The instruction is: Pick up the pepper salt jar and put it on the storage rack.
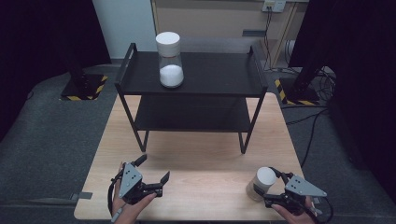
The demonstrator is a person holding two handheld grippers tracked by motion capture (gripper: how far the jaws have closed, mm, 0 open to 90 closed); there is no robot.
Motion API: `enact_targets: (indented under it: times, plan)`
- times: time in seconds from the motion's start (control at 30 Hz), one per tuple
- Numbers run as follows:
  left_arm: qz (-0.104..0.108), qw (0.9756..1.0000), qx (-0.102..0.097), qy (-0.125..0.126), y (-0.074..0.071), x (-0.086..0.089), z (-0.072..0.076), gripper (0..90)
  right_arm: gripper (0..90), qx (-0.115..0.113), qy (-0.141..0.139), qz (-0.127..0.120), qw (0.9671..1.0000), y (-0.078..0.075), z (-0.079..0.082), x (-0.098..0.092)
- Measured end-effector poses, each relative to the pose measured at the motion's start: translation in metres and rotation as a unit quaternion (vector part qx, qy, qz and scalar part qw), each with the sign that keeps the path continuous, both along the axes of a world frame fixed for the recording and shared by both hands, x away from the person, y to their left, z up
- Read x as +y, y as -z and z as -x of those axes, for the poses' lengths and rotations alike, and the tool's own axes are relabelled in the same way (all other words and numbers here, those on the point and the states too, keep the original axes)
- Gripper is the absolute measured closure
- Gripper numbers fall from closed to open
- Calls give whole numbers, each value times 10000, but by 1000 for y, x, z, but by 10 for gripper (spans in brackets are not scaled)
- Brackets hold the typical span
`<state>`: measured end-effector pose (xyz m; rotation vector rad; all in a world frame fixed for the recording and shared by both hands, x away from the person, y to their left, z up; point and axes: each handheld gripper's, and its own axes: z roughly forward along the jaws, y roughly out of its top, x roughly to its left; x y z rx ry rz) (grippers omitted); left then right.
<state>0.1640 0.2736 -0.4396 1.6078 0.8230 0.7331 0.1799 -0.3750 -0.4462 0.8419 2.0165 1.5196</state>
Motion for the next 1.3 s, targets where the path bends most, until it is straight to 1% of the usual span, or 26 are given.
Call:
enact_targets:
  times: [0.13, 0.27, 0.4, 0.47, 0.5, 0.73, 1.0, 1.1, 1.3]
  plan:
    - [-1, 10000, 8, -9, 0, 0, 0, 18, 231, -7, 40, 8, 10000, 0, 0, 0]
    - [-15, 10000, 12, 10, 0, -1, 0, 19, 261, 18, 47, 16, 10000, 1, 0, 0]
    - [0, 10000, 16, 24, 0, -1, 0, 19, 279, 41, 57, 16, 10000, 2, -1, 0]
    - [95, 9999, 41, 49, 0, 1, -1, 19, 280, 71, 51, -17, 10000, 3, -1, 0]
    - [110, 9999, 41, 48, 0, 1, 0, 20, 280, 89, 37, -55, 9999, 4, -2, -1]
    - [86, 9999, 27, 48, -1, 1, 0, 20, 330, 52, 67, -6, 10000, 4, -2, 1]
    - [71, 10000, 34, 45, -1, 1, 0, 20, 342, 50, 119, -21, 9999, 6, 0, 3]
    - [51, 10000, 30, 46, -1, 1, 1, 21, 344, 89, 162, -24, 9998, 4, 1, 5]
    - [-14, 10000, 18, 57, -2, 1, 1, 21, 346, 92, 217, 39, 9997, 2, 2, 7]
